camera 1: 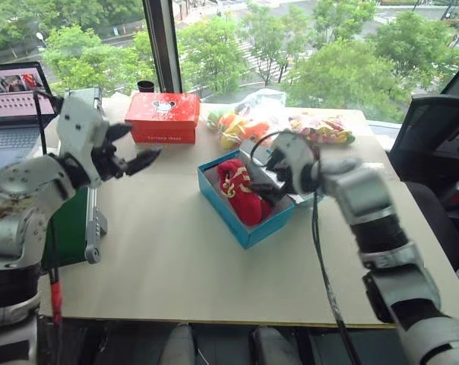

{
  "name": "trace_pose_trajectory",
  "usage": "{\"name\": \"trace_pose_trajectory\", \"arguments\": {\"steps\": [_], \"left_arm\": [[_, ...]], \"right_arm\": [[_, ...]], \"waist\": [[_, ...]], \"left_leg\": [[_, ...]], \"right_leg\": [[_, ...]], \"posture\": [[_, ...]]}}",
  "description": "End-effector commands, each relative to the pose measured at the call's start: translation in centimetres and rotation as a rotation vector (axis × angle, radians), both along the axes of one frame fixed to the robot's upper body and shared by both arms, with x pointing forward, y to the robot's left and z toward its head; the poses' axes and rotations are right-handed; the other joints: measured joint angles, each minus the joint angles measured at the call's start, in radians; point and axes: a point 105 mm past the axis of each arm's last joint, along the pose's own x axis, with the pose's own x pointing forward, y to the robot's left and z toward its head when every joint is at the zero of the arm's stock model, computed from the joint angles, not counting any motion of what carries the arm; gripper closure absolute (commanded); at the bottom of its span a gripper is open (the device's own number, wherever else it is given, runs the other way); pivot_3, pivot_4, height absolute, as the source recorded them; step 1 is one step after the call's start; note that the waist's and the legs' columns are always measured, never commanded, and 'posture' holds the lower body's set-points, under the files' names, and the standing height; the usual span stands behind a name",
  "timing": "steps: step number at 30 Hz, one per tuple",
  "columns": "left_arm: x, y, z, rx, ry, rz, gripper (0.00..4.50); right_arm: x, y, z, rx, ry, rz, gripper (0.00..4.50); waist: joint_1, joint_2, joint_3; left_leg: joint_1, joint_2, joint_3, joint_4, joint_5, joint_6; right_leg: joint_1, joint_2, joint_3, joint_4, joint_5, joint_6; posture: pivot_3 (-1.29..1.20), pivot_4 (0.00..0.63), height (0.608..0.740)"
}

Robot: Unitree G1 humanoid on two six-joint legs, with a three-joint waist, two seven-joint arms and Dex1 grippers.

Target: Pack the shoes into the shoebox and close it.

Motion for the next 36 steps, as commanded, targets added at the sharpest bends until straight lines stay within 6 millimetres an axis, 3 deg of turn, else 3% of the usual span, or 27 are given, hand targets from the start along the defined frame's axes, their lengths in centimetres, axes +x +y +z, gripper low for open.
{"name": "trace_pose_trajectory", "arguments": {"steps": [1, 5, 8, 12, 16, 18, 20, 24, 28, 30, 36], "left_arm": [[-0.4, -0.1, 1.3, 0.015, -0.051, 0.001, 0.67], [-0.4, -0.4, 1.2, 0.014, -0.042, -0.009, 0.67], [0.0, -0.9, 0.8, 0.007, -0.031, -0.041, 0.67], [0.4, -1.4, 0.7, 0.007, -0.024, -0.073, 0.67], [1.3, -2.4, 0.2, 0.01, 0.008, -0.153, 0.67], [1.6, -3.0, -0.1, 0.012, 0.022, -0.196, 0.67], [1.9, -3.5, -0.2, 0.01, 0.031, -0.23, 0.67], [2.4, -4.3, -0.4, 0.014, 0.047, -0.292, 0.67], [2.8, -5.1, -0.4, 0.027, 0.061, -0.36, 0.67], [2.9, -5.2, -0.3, 0.035, 0.064, -0.373, 0.67], [3.2, -5.3, 0.0, 0.059, 0.066, -0.387, 0.67]], "right_arm": [[-1.5, -0.9, -6.7, -0.184, 0.079, 0.008, 4.49], [-0.2, -2.7, -6.3, -0.239, -0.014, -0.042, 4.49], [0.9, -3.7, -4.1, -0.203, -0.067, -0.073, 4.49], [1.2, -3.8, -0.7, -0.028, -0.028, -0.093, 4.49], [-1.6, -5.8, 8.3, 0.37, 0.125, -0.097, 4.49], [-4.0, -7.7, 10.9, 0.447, 0.173, -0.095, 4.49], [-6.4, -9.7, 11.7, 0.443, 0.197, -0.091, 4.49], [-10.5, -14.3, 9.5, 0.314, 0.251, -0.139, 4.49], [-12.5, -20.1, 3.9, 0.281, 0.381, -0.358, 4.49], [-12.2, -20.9, 2.4, 0.343, 0.392, -0.416, 4.49], [-7.3, -22.5, -2.8, 0.591, 0.366, -0.645, 4.49]], "waist": [[-0.002, 0.0, 0.0], [0.003, 0.0, 0.0], [0.008, 0.0, 0.0], [0.023, 0.0, 0.0], [0.043, 0.002, 0.002], [0.047, 0.003, 0.003], [0.056, 0.004, 0.003], [0.063, 0.003, 0.003], [0.065, 0.003, 0.003], [0.055, 0.003, 0.003], [0.021, 0.002, 0.003]], "left_leg": [[0.001, 0.0, 0.0, 0.0, 0.0, 0.0], [0.006, 0.0, 0.0, 0.0, 0.0, 0.0], [0.014, 0.0, 0.0, -0.001, 0.0, 0.0], [0.014, 0.0, 0.0, 0.0, 0.0, 0.0], [0.008, 0.0, -0.002, 0.0, 0.0, 0.0], [-0.004, 0.0, -0.001, 0.001, 0.0, 0.0], [-0.01, 0.0, -0.001, 0.002, 0.0, 0.0], [-0.01, 0.0, -0.001, 0.001, -0.001, 0.001], [-0.01, -0.001, -0.001, 0.005, -0.001, 0.001], [-0.009, -0.001, 0.0, 0.007, -0.001, 0.002], [-0.001, -0.001, 0.0, 0.007, 0.001, 0.005]], "right_leg": [[0.001, 0.0, 0.0, 0.001, 0.0, 0.0], [0.007, 0.0, 0.0, 0.0, 0.0, 0.0], [0.014, 0.0, 0.0, -0.002, -0.001, 0.0], [0.015, 0.0, -0.001, -0.001, -0.001, 0.0], [0.011, 0.0, -0.002, -0.002, -0.001, 0.0], [-0.001, 0.0, -0.001, 0.0, -0.001, 0.0], [-0.007, 0.0, -0.002, 0.003, 0.0, 0.0], [-0.007, 0.0, -0.002, 0.001, -0.001, -0.001], [-0.003, 0.0, -0.002, -0.003, -0.002, 0.001], [-0.002, -0.001, 0.0, -0.003, -0.001, 0.002], [0.003, 0.001, 0.002, -0.002, -0.003, 0.009]], "posture": [[0.0, 0.15, 0.739], [0.0, 0.15, 0.739], [0.0, 0.15, 0.739], [0.0, 0.15, 0.739], [0.0, 0.15, 0.739], [0.0, 0.15, 0.739], [0.0, 0.15, 0.739], [0.0, 0.15, 0.739], [0.0, 0.15, 0.739], [0.0, 0.15, 0.739], [0.0, 0.15, 0.739]]}}
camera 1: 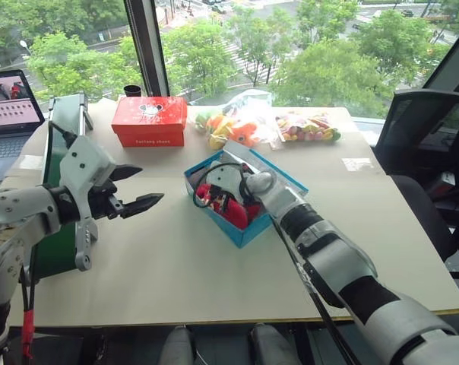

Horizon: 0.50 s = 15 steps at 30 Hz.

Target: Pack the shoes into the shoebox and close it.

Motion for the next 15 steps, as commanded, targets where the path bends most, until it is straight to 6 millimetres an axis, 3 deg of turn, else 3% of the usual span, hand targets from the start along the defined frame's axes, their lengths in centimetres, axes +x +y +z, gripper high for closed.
{"name": "trace_pose_trajectory", "arguments": {"steps": [1, 8, 15], "left_arm": [[0.1, 0.3, 1.1, 0.015, -0.048, -0.002, 0.67], [-0.6, 1.0, 1.4, 0.033, -0.056, 0.027, 0.67], [-1.1, 1.1, 1.5, 0.027, -0.054, 0.051, 0.67]], "right_arm": [[3.3, -1.3, -1.0, 0.088, -0.059, -0.18, 4.49], [7.6, -1.7, -4.1, 0.153, -0.076, -0.337, 4.49], [10.7, -0.8, -2.5, 0.229, -0.192, -0.402, 4.49]], "waist": [[-0.003, 0.0, 0.0], [-0.004, 0.001, 0.001], [-0.011, 0.002, 0.002]], "left_leg": [[0.0, 0.0, 0.0, 0.0, 0.0, 0.0], [-0.002, -0.001, 0.0, -0.004, 0.0, 0.0], [-0.004, -0.001, 0.0, -0.004, 0.0, 0.0]], "right_leg": [[0.0, 0.0, 0.0, 0.0, 0.0, 0.0], [-0.002, -0.001, 0.0, -0.002, 0.004, -0.006], [-0.004, -0.001, 0.0, -0.001, 0.004, -0.006]], "posture": [[0.0, 0.15, 0.739], [0.0, 0.15, 0.739], [0.0, 0.15, 0.739]]}}
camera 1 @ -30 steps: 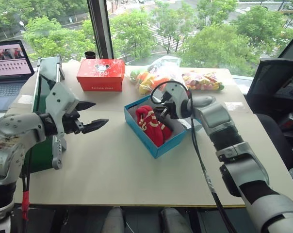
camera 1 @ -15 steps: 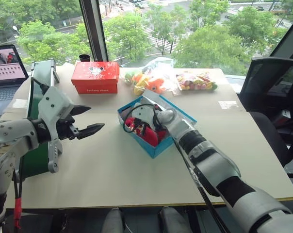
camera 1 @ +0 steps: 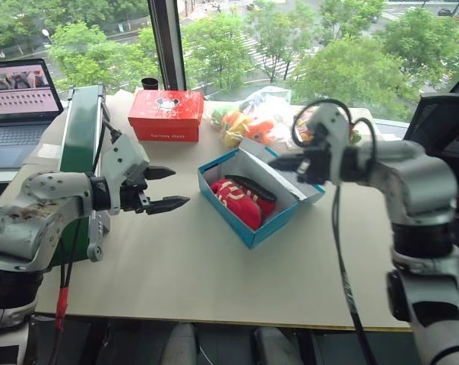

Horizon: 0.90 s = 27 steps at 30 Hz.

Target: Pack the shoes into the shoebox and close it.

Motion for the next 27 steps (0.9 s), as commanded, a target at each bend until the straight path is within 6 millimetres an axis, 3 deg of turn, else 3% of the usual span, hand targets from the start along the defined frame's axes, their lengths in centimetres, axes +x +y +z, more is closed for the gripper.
{"name": "trace_pose_trajectory", "arguments": {"steps": [1, 5, 10, 13, 16, 21, 27], "left_arm": [[-0.4, 0.1, 1.3, -0.005, -0.055, 0.006, 0.67], [-0.4, 0.0, 1.3, -0.005, -0.052, 0.008, 0.67], [-0.5, 0.0, 1.4, -0.004, -0.043, 0.005, 0.67], [-0.6, 0.4, 1.5, 0.011, -0.039, 0.007, 0.67], [-0.9, 1.2, 2.0, 0.025, -0.043, 0.028, 0.67], [-1.8, 3.4, 2.6, 0.049, -0.036, 0.09, 0.67], [-2.0, 2.7, 0.2, -0.011, 0.008, 0.122, 0.67]], "right_arm": [[1.9, -0.2, 3.2, 0.071, -0.15, -0.062, 4.49], [2.4, 1.0, 6.2, 0.379, -0.254, -0.024, 4.49], [1.7, 2.6, 10.6, 0.604, -0.393, 0.124, 4.49], [-1.1, 5.7, 13.8, 0.648, -0.435, 0.393, 4.49], [-4.2, 7.6, 15.0, 0.609, -0.423, 0.561, 4.49], [-8.2, 10.3, 14.0, 0.447, -0.309, 0.738, 4.49], [-6.5, 13.6, 8.6, 0.022, -0.182, 0.761, 4.49]], "waist": [[-0.003, 0.0, 0.0], [-0.005, 0.0, 0.0], [-0.005, 0.001, 0.0], [-0.004, 0.001, 0.001], [-0.001, 0.001, 0.001], [-0.001, 0.001, 0.001], [-0.003, 0.001, 0.001]], "left_leg": [[0.0, 0.0, 0.0, 0.0, 0.0, 0.0], [0.001, 0.0, 0.0, 0.0, 0.0, 0.0], [0.0, 0.0, 0.0, -0.001, 0.0, 0.0], [0.0, 0.0, 0.0, 0.0, 0.0, 0.0], [0.0, 0.0, -0.001, 0.0, 0.0, 0.0], [0.0, 0.0, -0.001, 0.001, 0.0, 0.0], [0.003, 0.001, 0.0, 0.002, 0.0, 0.0]], "right_leg": [[0.0, 0.0, 0.0, 0.0, 0.0, 0.0], [0.001, 0.0, 0.0, 0.0, 0.0, 0.0], [0.0, 0.0, 0.0, 0.0, 0.0, 0.0], [0.0, 0.0, 0.0, 0.002, 0.0, 0.0], [0.0, 0.0, -0.001, 0.005, 0.0, 0.0], [-0.001, 0.0, -0.001, 0.006, 0.0, 0.0], [-0.001, 0.001, 0.0, 0.009, -0.002, 0.0]], "posture": [[0.0, 0.15, 0.739], [0.0, 0.15, 0.739], [0.0, 0.15, 0.739], [0.0, 0.15, 0.739], [0.0, 0.15, 0.739], [0.0, 0.15, 0.739], [0.0, 0.15, 0.739]]}}
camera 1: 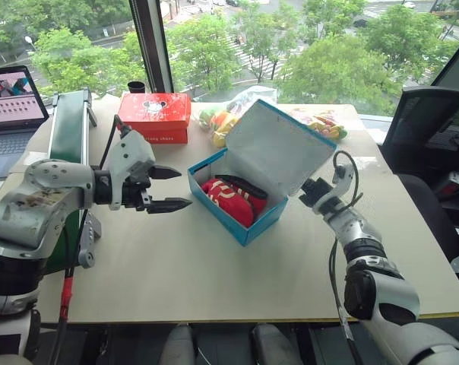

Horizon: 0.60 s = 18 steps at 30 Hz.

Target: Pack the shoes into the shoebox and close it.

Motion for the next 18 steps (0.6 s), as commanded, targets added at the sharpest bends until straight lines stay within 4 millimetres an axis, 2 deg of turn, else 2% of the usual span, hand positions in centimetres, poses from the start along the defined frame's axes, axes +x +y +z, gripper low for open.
{"name": "trace_pose_trajectory", "arguments": {"steps": [1, 4, 9, 13, 18], "left_arm": [[-0.3, -1.4, -0.1, -0.044, -0.027, -0.014, 0.67], [-0.2, -2.3, -1.4, -0.076, -0.015, 0.003, 0.67], [-0.7, -3.6, -2.6, -0.114, 0.002, 0.003, 0.67], [-0.8, -3.9, -2.9, -0.136, -0.001, 0.017, 0.67], [-1.1, -4.1, -3.6, -0.13, 0.008, 0.023, 0.67]], "right_arm": [[1.4, 1.4, -1.5, -0.196, -0.1, -0.006, 4.49], [3.0, 2.2, -2.7, -0.335, -0.151, -0.036, 4.49], [1.6, 2.7, -6.3, -0.567, -0.163, 0.122, 4.49], [2.4, 2.4, -6.6, -0.631, -0.184, 0.117, 4.49], [3.4, 2.2, -5.3, -0.646, -0.248, 0.085, 4.49]], "waist": [[0.001, 0.0, 0.0], [0.001, -0.002, -0.001], [-0.001, -0.003, -0.002], [0.0, -0.004, -0.004], [0.0, -0.004, -0.004]], "left_leg": [[0.0, 0.0, 0.0, 0.001, 0.0, 0.0], [0.0, 0.0, 0.0, 0.002, 0.0, 0.0], [0.0, 0.0, 0.0, 0.002, 0.0, 0.0], [0.002, 0.0, -0.001, 0.002, 0.0, 0.0], [0.015, 0.0, -0.001, 0.0, 0.0, 0.0]], "right_leg": [[0.0, 0.0, 0.0, 0.0, 0.0, 0.001], [0.001, 0.0, 0.0, 0.001, 0.0, 0.0], [0.001, 0.0, 0.0, 0.002, 0.001, -0.001], [0.003, 0.0, 0.0, 0.002, 0.001, -0.001], [0.015, 0.0, 0.0, 0.0, 0.0, -0.001]], "posture": [[0.0, 0.15, 0.739], [0.0, 0.15, 0.739], [0.0, 0.15, 0.739], [0.0, 0.15, 0.739], [0.0, 0.15, 0.739]]}}
